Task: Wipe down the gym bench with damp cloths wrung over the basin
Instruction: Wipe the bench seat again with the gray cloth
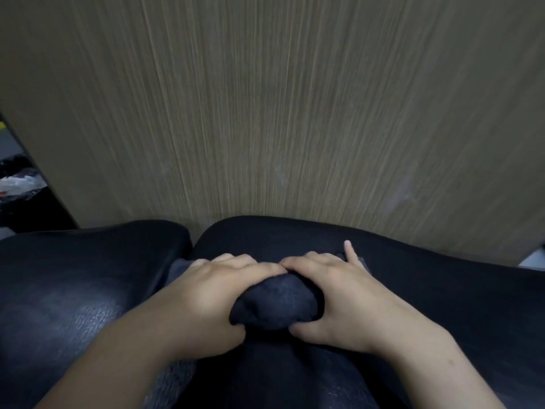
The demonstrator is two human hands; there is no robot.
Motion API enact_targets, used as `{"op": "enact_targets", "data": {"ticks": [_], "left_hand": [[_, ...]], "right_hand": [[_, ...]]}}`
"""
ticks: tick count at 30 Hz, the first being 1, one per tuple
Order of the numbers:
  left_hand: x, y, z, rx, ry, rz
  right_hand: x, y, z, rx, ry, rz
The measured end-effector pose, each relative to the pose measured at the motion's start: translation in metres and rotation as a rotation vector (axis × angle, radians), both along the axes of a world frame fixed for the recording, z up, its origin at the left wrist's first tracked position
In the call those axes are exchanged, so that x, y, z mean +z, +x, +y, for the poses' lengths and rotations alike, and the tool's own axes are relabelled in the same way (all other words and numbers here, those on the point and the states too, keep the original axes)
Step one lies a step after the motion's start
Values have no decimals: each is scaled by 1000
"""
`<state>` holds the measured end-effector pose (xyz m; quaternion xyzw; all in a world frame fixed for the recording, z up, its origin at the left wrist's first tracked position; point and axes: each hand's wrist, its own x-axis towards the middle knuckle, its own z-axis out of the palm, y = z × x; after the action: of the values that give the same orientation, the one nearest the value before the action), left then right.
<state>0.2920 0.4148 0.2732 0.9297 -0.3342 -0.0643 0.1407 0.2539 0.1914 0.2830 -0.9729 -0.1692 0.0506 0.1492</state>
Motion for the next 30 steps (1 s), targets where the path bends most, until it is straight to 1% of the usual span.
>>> {"op": "enact_targets", "data": {"ticks": [3, 6, 13, 20, 26, 30], "left_hand": [[-1, 1, 14, 92, -35, 4], [-1, 0, 24, 101, -70, 38], [0, -21, 22, 46, -42, 38], [-3, -41, 15, 0, 14, -19], [-1, -48, 11, -34, 35, 32], [2, -60, 3, -58, 35, 27]], "right_hand": [[-1, -5, -1, -40, -13, -19], [0, -12, -2, -57, -36, -33], [1, -46, -13, -79, -65, -36], [-6, -95, -21, -132, -67, -42], [-5, -117, -22, -168, -103, -91], [1, -120, -28, -163, -107, -58]]}}
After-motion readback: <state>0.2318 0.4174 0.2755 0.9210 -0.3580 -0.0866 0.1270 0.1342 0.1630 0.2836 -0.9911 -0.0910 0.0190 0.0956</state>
